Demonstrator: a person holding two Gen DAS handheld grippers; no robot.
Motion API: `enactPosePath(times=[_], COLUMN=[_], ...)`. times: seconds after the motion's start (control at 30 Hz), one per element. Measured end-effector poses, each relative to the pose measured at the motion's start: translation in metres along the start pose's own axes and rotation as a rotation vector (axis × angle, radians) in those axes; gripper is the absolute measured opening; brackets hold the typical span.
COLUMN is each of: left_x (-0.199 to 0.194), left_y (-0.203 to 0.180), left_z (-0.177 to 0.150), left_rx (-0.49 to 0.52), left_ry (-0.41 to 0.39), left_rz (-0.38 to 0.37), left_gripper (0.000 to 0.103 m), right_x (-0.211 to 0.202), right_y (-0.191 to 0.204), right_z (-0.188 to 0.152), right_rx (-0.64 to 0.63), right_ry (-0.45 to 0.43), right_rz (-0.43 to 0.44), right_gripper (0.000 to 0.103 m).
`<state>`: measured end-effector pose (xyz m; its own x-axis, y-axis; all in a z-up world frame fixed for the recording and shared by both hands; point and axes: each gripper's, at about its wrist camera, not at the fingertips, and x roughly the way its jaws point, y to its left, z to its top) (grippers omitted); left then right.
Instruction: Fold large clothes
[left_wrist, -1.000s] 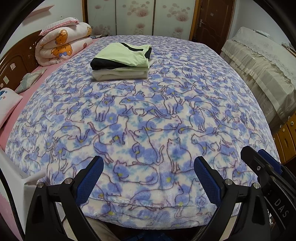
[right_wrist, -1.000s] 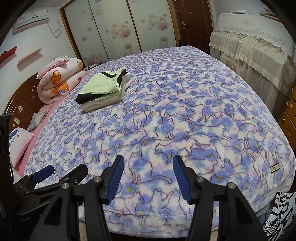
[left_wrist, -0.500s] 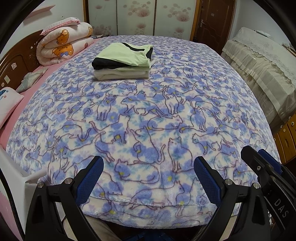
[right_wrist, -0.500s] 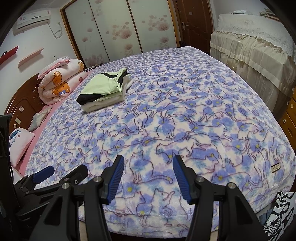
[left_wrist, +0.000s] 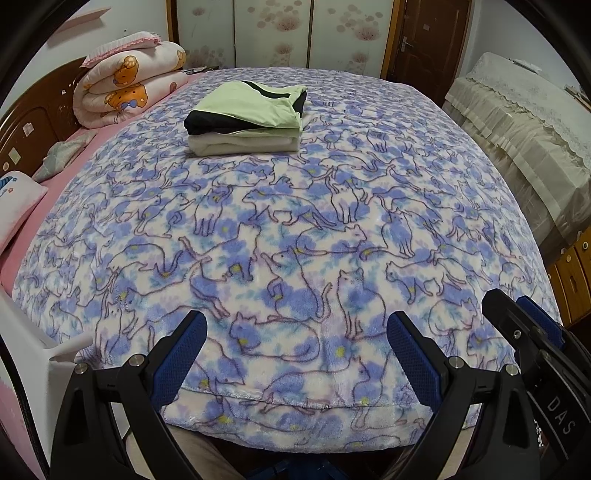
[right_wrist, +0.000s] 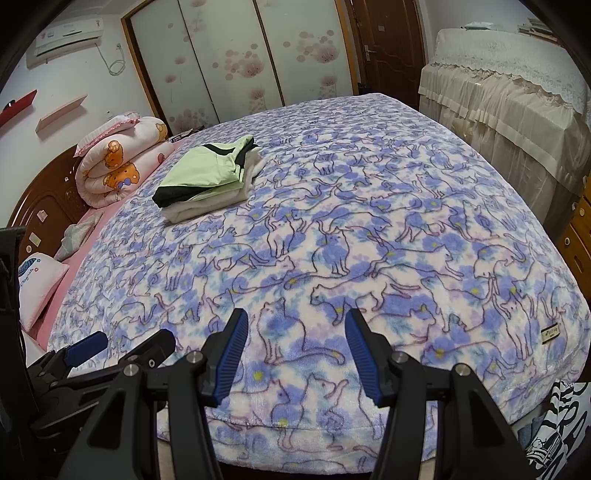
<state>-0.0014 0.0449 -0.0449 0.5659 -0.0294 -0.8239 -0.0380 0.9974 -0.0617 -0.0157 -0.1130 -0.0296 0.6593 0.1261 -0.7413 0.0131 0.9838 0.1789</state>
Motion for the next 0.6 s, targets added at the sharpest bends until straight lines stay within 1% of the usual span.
enactPosePath(times=[0.6], left_x=[0.0023], left_y=[-0.001], left_z=[-0.0022], left_rx=[0.001], left_ry=[0.004], left_rz=[-0.003], left_gripper=[0.096], right_x=[0.0004], right_y=[-0.0008], right_z=[-0.001], right_rx=[-0.004], right_ry=[-0.001], right_rz=[0.001], right_gripper=[0.055])
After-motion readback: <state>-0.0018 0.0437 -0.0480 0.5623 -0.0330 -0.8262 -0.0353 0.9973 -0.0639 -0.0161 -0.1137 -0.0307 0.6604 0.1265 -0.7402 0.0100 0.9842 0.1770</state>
